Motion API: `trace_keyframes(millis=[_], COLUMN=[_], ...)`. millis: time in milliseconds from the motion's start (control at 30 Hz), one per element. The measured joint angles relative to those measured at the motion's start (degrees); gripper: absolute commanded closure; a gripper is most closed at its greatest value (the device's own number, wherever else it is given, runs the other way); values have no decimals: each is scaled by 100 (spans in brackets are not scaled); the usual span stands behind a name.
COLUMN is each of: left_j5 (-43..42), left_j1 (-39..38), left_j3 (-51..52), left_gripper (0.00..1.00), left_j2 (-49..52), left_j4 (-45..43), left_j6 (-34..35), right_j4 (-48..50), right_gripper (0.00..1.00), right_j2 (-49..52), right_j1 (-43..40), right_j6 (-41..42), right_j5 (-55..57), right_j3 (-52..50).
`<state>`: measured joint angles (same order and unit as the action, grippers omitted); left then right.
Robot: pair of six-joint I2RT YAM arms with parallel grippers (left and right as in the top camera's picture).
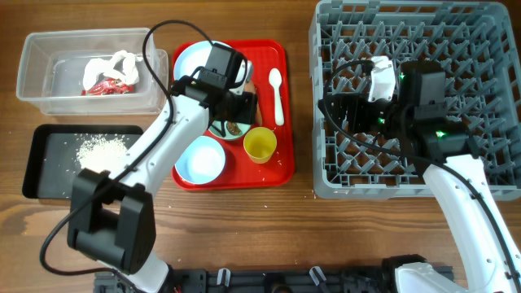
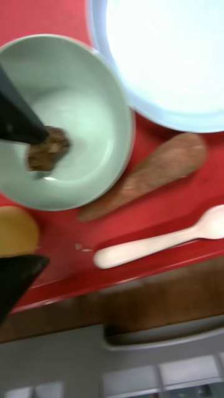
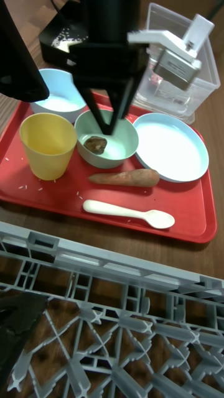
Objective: Sort waste into correct bins and load items into the dishwasher rack
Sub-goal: 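Return the empty bowl to the red tray and grasp the green bowl, then carry the green bowl left and tip the brown scrap onto the black tray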
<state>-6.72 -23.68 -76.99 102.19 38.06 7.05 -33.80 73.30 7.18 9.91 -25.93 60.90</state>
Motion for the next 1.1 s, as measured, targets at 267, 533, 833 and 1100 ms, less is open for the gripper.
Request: trace_keyframes(millis=[267,533,833,1100], left_j5=[267,420,713,903], left_j1=[-4,-437,-476,-479], left_j3=[-2,-2,-2,-101], left_gripper=[52,57,96,96], left_j2=[669,686,1064,1054], left_j4=[-317,-90,37,170], left_j6=[579,748,828,837], right_j4=[-2,-2,-2,-2], right_gripper=[0,0,0,0], right_j2=[0,0,0,0], right_j1=[0,0,0,0], right_j6=[37,37,37,37], right_j5=[0,0,0,0], right_j3=[0,0,0,0])
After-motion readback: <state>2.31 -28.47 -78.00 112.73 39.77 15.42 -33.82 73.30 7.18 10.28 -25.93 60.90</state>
